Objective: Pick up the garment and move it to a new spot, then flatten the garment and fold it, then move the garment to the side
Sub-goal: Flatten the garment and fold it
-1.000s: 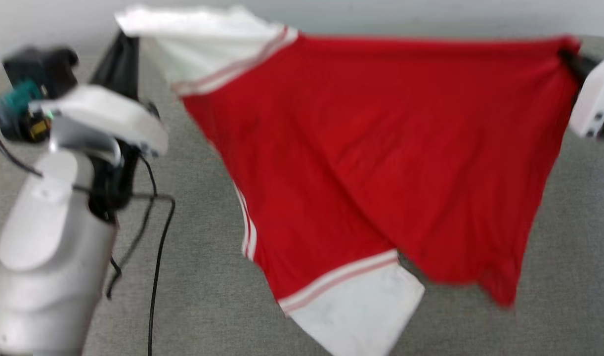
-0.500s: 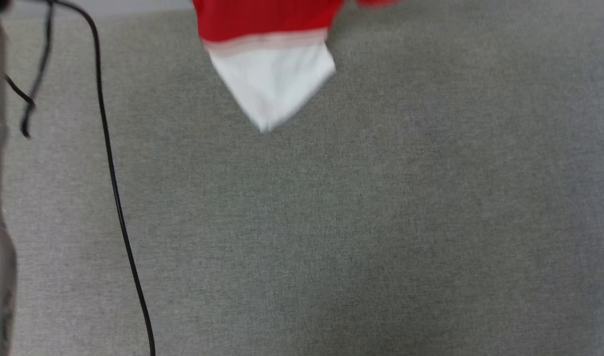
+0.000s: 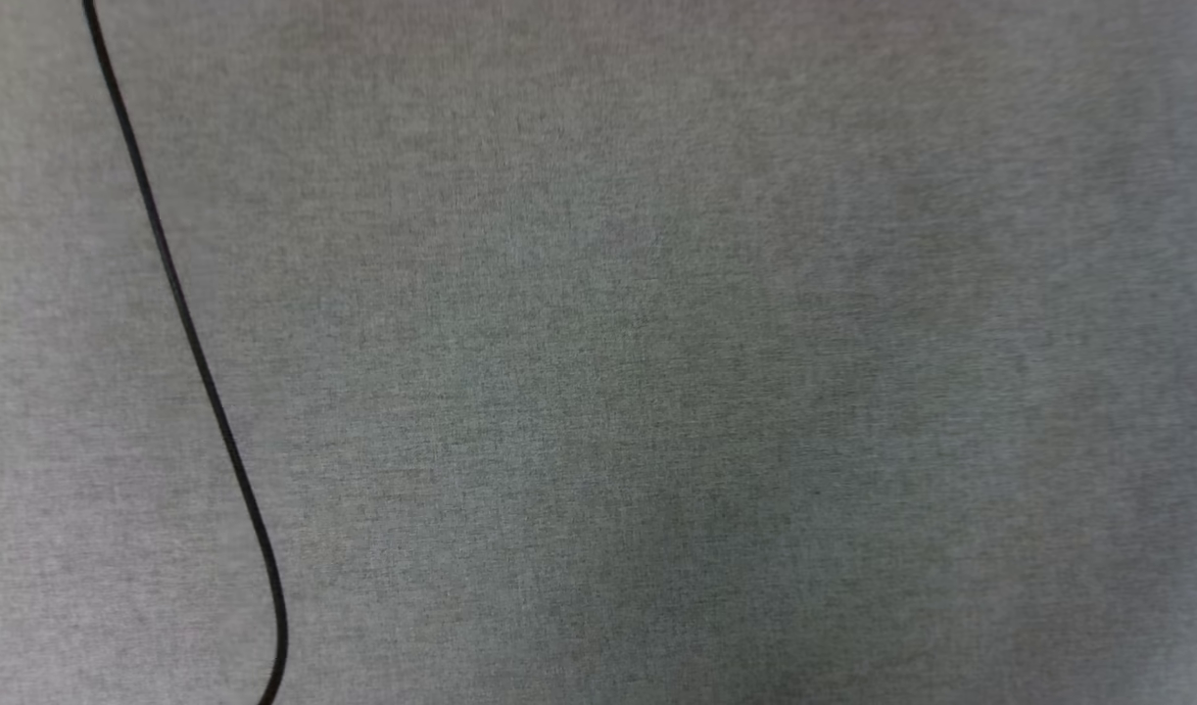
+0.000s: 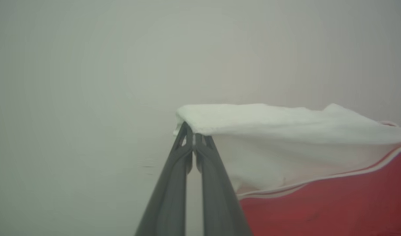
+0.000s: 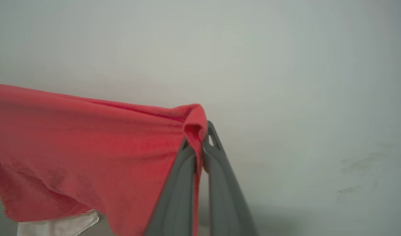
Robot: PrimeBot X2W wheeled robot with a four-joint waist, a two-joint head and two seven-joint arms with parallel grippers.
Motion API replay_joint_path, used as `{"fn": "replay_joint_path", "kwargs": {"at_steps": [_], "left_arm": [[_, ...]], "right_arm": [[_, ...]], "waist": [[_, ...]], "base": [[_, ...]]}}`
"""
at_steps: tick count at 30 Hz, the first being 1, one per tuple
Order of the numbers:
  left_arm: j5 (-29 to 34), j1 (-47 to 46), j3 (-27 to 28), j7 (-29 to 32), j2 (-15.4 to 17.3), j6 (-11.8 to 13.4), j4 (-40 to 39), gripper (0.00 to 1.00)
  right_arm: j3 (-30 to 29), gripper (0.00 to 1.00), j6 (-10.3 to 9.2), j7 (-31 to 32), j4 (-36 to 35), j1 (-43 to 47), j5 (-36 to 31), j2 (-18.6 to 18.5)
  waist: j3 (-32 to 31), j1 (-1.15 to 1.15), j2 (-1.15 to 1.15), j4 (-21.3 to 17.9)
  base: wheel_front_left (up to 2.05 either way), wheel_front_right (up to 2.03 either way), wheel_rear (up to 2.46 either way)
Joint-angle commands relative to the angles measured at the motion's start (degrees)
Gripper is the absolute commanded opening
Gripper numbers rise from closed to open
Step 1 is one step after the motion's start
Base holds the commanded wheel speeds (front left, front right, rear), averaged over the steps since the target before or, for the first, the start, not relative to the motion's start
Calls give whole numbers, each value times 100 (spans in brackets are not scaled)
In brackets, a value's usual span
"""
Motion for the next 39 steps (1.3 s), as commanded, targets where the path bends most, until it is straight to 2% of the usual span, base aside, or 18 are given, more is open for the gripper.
{"fn": "replay_joint_path", "kwargs": {"at_steps": [1,11,17,24,29,39], "left_arm": [[-80,71,50,-68,-16,-32,111,0],[-382,786,73,-367,-379,-199,669,0],[-494,1869,4,-708,-539,-362,867,0],[-608,3482,46,-910,-616,-446,668,0],[-606,4681,162,-935,-599,-361,291,0],[-785,7123,527,-941,-650,48,-996,0]], "right_arm": [[78,0,-12,-62,149,-62,77,20],[725,0,-11,-243,481,562,657,-91],[1205,0,-11,-516,452,1708,1084,-299],[1578,0,-13,-1040,251,3303,1604,-614],[1737,0,-14,-1258,70,4316,1902,-728],[1743,0,-19,-1468,-392,6019,2112,-882]], "waist": [[280,-1,0,77],[397,-1,0,238],[-67,-1,0,290],[-827,-1,0,340],[-1387,-1,0,325],[-2371,-1,0,288]], "base": [[0,0,0],[0,0,0],[0,0,0],[0,0,0],[0,0,0],[0,0,0]]}}
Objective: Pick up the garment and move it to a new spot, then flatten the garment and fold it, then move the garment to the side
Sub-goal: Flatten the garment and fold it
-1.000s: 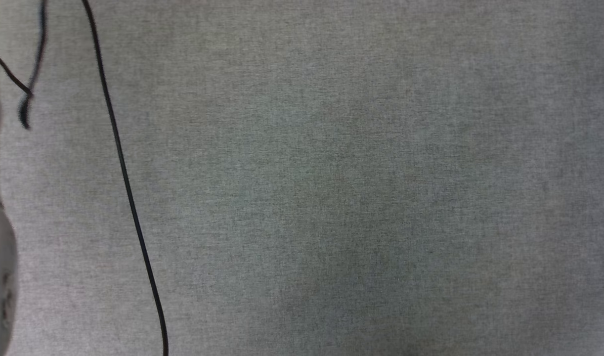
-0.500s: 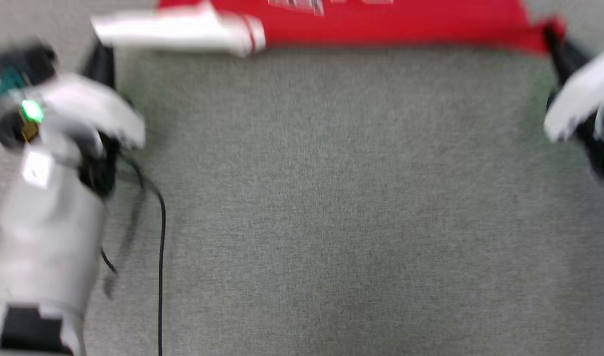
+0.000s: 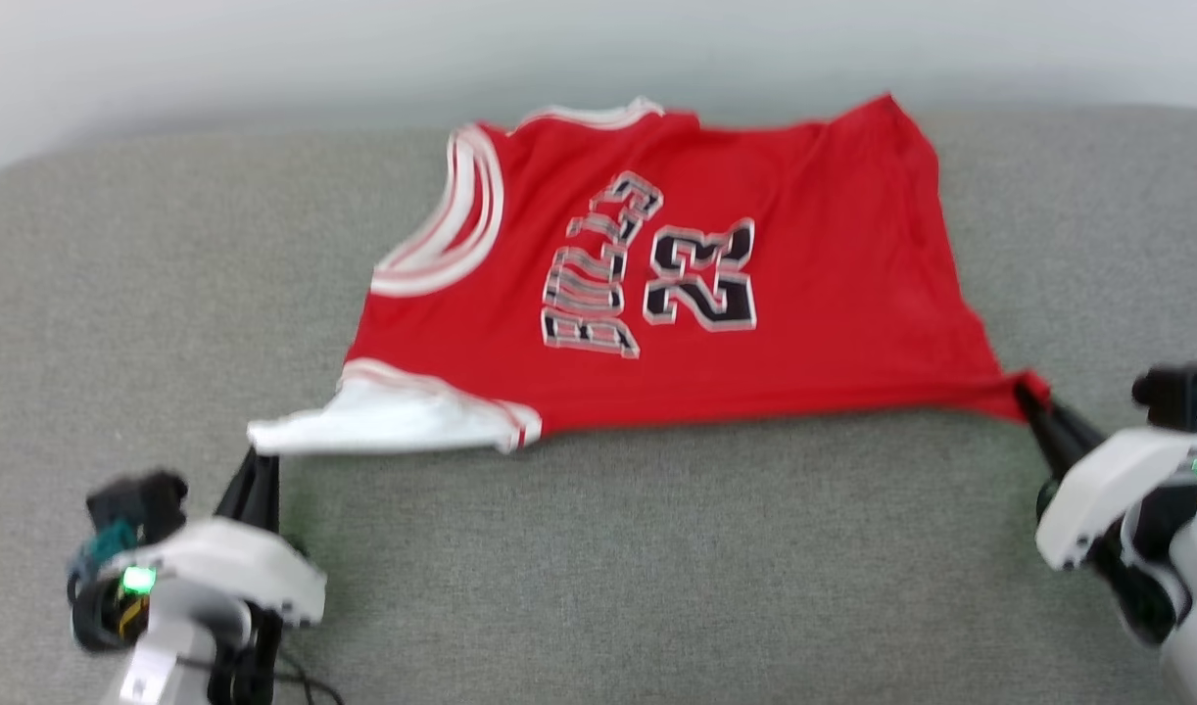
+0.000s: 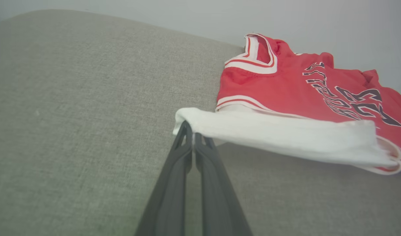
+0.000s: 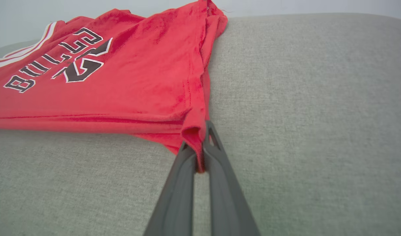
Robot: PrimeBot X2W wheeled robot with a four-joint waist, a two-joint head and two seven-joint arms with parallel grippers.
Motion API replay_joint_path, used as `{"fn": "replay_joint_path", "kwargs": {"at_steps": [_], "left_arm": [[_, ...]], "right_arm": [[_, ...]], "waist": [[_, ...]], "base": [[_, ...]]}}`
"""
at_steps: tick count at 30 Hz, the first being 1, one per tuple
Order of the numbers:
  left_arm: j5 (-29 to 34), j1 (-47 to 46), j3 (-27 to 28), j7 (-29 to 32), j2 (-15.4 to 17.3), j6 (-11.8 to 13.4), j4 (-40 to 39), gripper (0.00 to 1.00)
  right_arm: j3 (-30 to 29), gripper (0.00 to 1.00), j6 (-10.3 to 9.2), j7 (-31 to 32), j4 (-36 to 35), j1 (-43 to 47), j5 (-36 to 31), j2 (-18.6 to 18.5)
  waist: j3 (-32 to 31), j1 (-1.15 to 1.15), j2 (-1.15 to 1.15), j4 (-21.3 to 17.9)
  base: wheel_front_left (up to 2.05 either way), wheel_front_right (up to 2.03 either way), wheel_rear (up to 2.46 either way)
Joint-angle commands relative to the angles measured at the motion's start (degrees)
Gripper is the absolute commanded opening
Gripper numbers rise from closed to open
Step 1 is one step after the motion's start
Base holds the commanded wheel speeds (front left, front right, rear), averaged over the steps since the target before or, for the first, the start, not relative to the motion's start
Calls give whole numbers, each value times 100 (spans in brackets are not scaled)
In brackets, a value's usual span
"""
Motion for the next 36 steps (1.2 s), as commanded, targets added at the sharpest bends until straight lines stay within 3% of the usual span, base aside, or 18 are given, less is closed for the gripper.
{"fn": "replay_joint_path", "kwargs": {"at_steps": [1,10,17,23,29,36], "left_arm": [[-52,334,124,-32,136,150,-138,0],[-306,2237,339,583,258,837,-1805,0],[-557,3454,473,1133,307,1256,-2826,0],[-597,3960,543,1456,410,1565,-3648,0],[-479,3653,407,1704,538,1597,-4247,0],[-356,2661,111,1901,577,1389,-4079,0]], "right_arm": [[-69,0,-28,-11,-24,274,-7,-120],[-528,0,-30,74,-770,1842,-184,-42],[-1248,0,-30,382,-1579,3109,-491,175],[-2046,0,-30,916,-2422,3972,-919,465],[-2639,0,-27,1736,-3436,4188,-1338,768],[-2886,0,-22,2641,-4160,3658,-1643,888]], "waist": [[-311,2,0,-26],[-850,2,0,26],[-1193,2,0,63],[-1250,2,0,116],[-1171,2,0,97],[-747,2,0,-5]], "base": [[0,0,0],[0,0,0],[0,0,0],[0,0,0],[0,0,0],[0,0,0]]}}
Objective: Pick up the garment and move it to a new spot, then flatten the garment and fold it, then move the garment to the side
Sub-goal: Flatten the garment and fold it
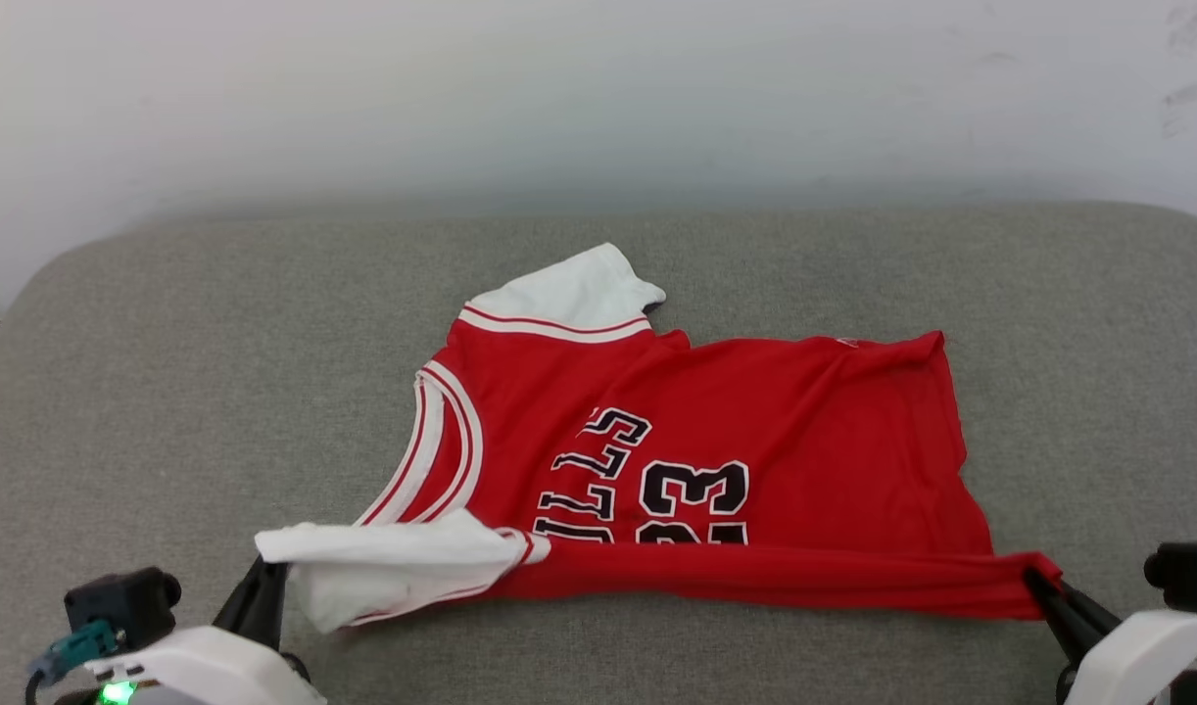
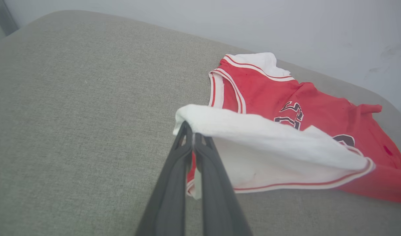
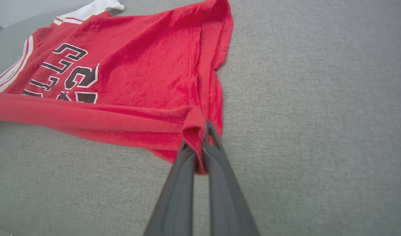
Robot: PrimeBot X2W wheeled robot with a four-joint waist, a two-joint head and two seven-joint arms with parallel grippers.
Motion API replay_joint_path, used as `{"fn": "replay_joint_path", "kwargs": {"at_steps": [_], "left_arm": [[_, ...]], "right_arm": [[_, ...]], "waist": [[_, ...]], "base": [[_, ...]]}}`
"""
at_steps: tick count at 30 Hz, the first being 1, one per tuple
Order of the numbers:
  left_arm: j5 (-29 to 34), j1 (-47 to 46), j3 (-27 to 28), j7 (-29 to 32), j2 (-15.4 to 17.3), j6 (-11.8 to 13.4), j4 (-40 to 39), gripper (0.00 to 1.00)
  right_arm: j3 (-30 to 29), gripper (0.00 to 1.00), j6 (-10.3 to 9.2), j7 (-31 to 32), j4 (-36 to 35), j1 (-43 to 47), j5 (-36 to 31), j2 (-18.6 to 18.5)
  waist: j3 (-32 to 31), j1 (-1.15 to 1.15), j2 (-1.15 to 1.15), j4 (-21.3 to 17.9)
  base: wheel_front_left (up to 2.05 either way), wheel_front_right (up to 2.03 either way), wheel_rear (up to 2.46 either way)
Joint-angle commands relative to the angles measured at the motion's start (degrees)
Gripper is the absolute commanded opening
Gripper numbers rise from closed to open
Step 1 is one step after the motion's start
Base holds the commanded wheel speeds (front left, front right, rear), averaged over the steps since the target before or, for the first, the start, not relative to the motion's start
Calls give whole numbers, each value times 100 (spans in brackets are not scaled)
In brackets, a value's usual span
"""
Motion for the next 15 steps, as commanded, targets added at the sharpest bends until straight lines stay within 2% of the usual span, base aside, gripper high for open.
{"fn": "replay_joint_path", "kwargs": {"at_steps": [1,8,15], "left_arm": [[37,-267,-27,23,20,-50,125,0],[67,-1330,-254,-35,-131,-352,936,0],[-41,-1888,-356,-172,-354,-597,1901,0]], "right_arm": [[-13,0,-13,161,-44,-203,-37,4],[322,0,-12,568,231,-1032,-97,-145],[732,0,-12,322,768,-1575,23,-149]], "waist": [[225,0,0,-65],[798,0,0,-114],[1141,0,0,-184]], "base": [[0,0,0],[0,0,0],[0,0,0]]}}
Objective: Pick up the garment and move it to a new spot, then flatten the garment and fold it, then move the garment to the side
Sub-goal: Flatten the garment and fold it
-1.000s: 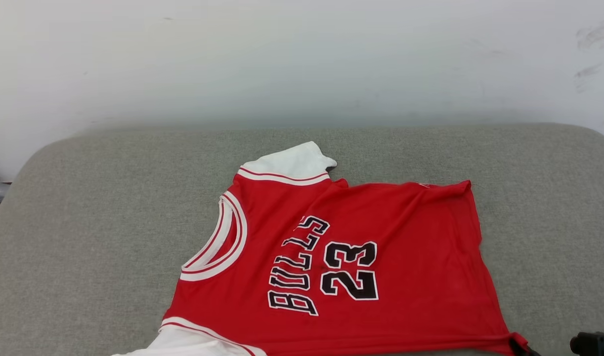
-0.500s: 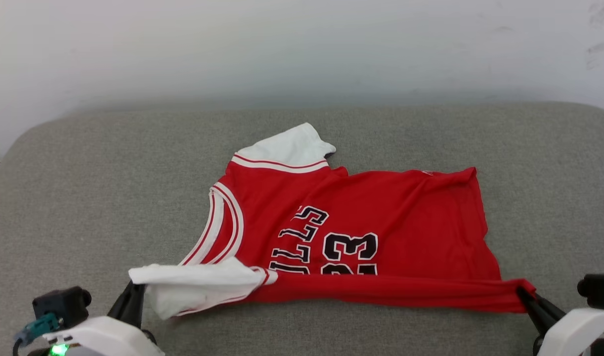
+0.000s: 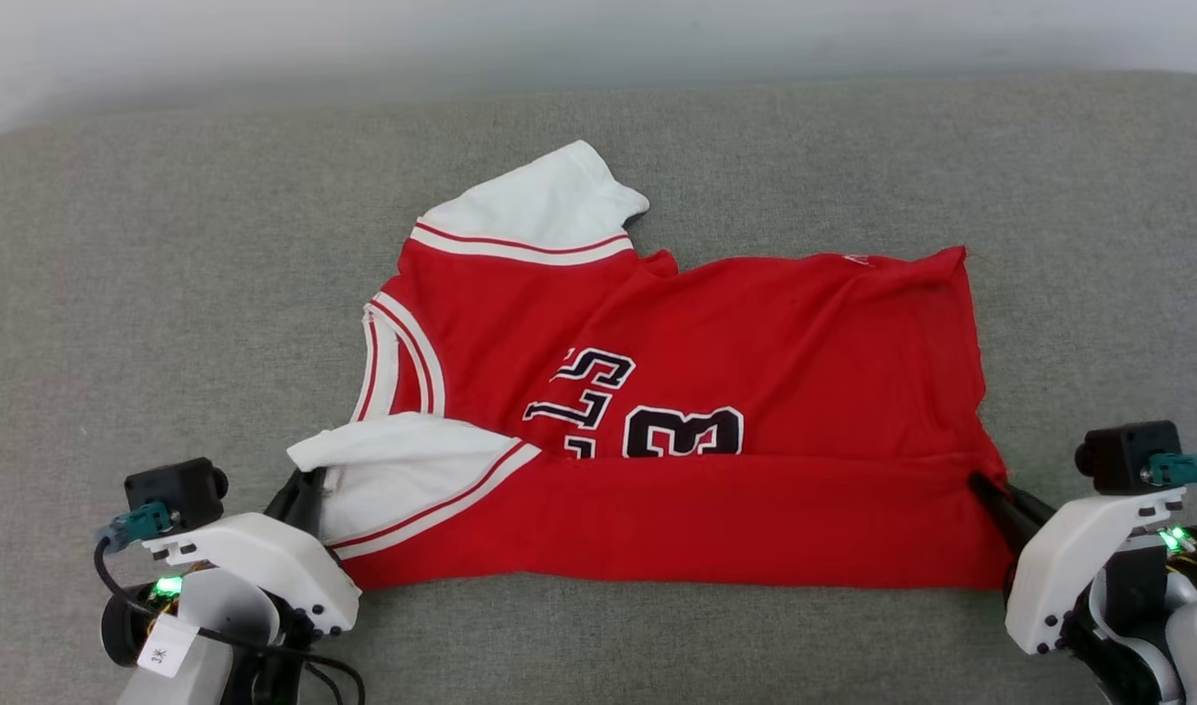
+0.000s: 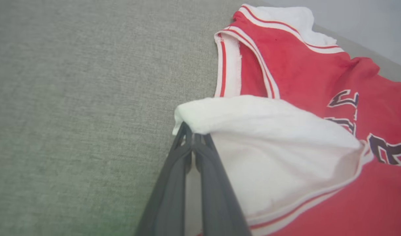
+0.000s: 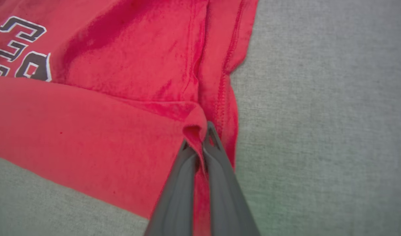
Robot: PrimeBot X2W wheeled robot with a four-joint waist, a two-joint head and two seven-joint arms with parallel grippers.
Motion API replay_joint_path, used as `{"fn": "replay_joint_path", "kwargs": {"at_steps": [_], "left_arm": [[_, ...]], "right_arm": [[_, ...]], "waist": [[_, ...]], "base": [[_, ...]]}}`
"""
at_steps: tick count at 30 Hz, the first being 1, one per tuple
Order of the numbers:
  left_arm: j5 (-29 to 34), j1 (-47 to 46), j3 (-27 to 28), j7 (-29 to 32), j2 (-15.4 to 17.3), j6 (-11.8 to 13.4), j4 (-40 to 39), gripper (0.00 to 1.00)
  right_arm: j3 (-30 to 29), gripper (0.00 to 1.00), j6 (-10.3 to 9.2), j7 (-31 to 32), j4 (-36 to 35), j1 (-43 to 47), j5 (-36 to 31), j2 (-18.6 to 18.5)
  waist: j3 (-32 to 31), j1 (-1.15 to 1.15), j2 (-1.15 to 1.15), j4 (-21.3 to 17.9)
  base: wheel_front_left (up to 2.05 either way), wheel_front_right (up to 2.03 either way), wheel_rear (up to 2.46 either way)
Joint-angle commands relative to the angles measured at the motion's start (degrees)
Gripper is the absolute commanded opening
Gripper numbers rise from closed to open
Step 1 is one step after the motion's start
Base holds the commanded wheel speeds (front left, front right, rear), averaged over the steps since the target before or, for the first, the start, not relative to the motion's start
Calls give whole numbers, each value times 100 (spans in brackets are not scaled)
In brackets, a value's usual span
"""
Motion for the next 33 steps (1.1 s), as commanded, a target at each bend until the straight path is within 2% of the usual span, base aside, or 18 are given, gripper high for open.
{"fn": "replay_joint_path", "kwargs": {"at_steps": [1,5,6,7,8,9,10,16,23,25,28,33], "left_arm": [[-27,-75,0,-18,-8,-33,85,0],[-73,-277,-66,-90,-98,-206,570,0],[-78,-313,-93,-99,-120,-241,661,0],[-86,-355,-113,-114,-137,-270,743,0],[-84,-393,-110,-153,-149,-293,808,31],[-79,-424,-107,-201,-167,-310,862,88],[-80,-447,-104,-270,-194,-324,900,100],[-66,-497,-61,-559,-217,-376,1072,100],[-74,-439,33,-385,76,-291,860,100],[-138,-461,48,-119,248,-311,708,100],[-312,-519,51,620,530,-284,455,100],[-849,-525,51,2242,961,-140,-67,100]], "right_arm": [[50,0,-7,-68,78,-85,43,-8],[319,2,-6,-415,493,-324,112,-52],[380,12,-6,-529,590,-376,130,-75],[435,41,-6,-628,695,-400,164,-87],[491,81,-6,-741,779,-431,181,-107],[522,100,-6,-914,820,-477,196,-122],[557,100,-6,-1070,872,-492,226,-138],[477,100,-6,-2283,927,-329,239,-199],[66,100,-5,-2986,637,13,-117,-56],[-60,100,-5,-3024,466,122,-196,19],[-199,100,-5,-2960,169,295,-318,137],[-373,100,-5,-2731,-253,514,-481,352]], "waist": [[87,-2,0,-39],[170,-2,0,-56],[185,-2,0,-51],[192,-2,0,-45],[192,-2,0,-39],[188,-2,0,-31],[176,-2,0,-22],[-130,-2,0,59],[-605,-2,0,26],[-683,-2,0,1],[-748,-2,0,-53],[-731,-2,0,-173]], "base": [[0,0,0],[0,0,0],[0,0,0],[0,0,0],[0,0,0],[0,0,0],[0,0,0],[0,0,0],[0,0,0],[0,0,0],[0,0,0],[0,0,0]]}}
